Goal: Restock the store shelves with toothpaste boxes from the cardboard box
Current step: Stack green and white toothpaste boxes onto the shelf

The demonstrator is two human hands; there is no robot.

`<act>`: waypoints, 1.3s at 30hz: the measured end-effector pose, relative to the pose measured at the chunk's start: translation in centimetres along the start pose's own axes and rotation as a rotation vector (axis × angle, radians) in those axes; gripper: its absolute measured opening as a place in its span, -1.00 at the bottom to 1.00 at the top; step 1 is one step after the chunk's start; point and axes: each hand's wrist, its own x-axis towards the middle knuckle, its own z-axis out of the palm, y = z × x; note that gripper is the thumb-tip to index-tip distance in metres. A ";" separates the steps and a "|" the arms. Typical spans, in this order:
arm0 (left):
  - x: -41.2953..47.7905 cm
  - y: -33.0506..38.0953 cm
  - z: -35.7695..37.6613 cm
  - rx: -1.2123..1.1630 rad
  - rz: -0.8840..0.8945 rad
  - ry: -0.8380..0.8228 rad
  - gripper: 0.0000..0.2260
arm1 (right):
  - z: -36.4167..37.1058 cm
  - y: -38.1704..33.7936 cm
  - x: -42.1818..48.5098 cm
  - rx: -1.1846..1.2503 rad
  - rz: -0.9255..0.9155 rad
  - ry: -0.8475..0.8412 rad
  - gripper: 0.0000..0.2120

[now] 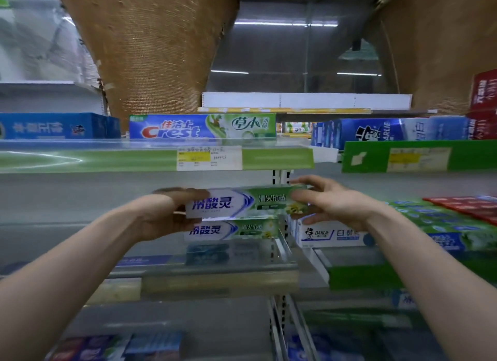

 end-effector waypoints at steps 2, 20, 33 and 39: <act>0.0 0.6 -0.5 0.037 0.081 0.010 -0.92 | -0.2 -0.6 0.7 -0.038 -0.027 0.030 -0.60; 3.0 -3.8 -2.9 0.783 -0.082 0.008 -0.77 | 5.2 1.1 2.7 -0.966 0.067 0.048 -0.53; 3.9 -4.4 -2.3 0.784 -0.074 0.061 -0.68 | 7.1 1.7 3.2 -1.118 0.044 0.107 -0.63; 4.6 -5.0 -2.7 0.813 -0.044 0.014 -0.74 | 7.5 1.6 3.3 -1.143 0.046 0.126 -0.68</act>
